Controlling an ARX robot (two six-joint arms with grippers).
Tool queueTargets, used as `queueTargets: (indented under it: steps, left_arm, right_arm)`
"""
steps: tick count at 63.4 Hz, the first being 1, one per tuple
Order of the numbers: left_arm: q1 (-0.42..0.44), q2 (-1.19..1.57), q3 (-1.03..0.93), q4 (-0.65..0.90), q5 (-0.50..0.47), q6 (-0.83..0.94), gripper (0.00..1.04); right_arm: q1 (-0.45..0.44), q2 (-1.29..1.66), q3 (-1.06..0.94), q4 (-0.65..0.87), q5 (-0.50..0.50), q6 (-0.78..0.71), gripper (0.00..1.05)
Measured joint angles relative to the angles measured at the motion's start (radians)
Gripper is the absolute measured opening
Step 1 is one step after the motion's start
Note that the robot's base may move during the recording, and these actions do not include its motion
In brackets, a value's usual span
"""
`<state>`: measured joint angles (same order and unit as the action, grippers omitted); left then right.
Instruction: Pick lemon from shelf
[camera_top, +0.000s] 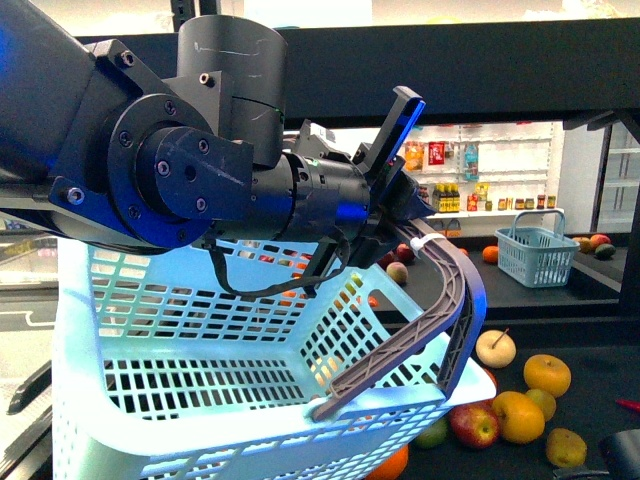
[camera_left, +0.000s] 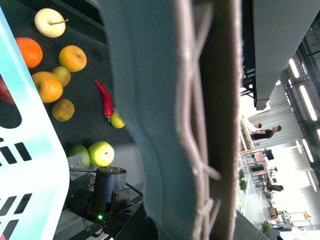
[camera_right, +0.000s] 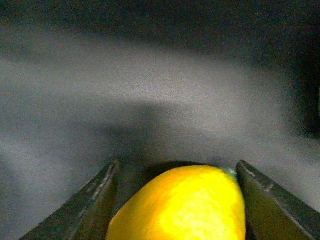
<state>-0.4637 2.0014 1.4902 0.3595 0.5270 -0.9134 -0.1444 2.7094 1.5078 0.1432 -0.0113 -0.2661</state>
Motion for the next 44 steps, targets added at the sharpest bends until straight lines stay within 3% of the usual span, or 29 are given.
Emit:
queueTargets:
  steps: [13,44]
  left_arm:
    - [0.0,0.0,0.0,0.0,0.0,0.0,0.08]
    - [0.0,0.0,0.0,0.0,0.0,0.0,0.08]
  right_arm:
    - [-0.013,-0.003,-0.021,-0.001,-0.008,-0.011,0.41]
    - [-0.041,-0.117,-0.118,0.015,-0.031,-0.003,0.35]
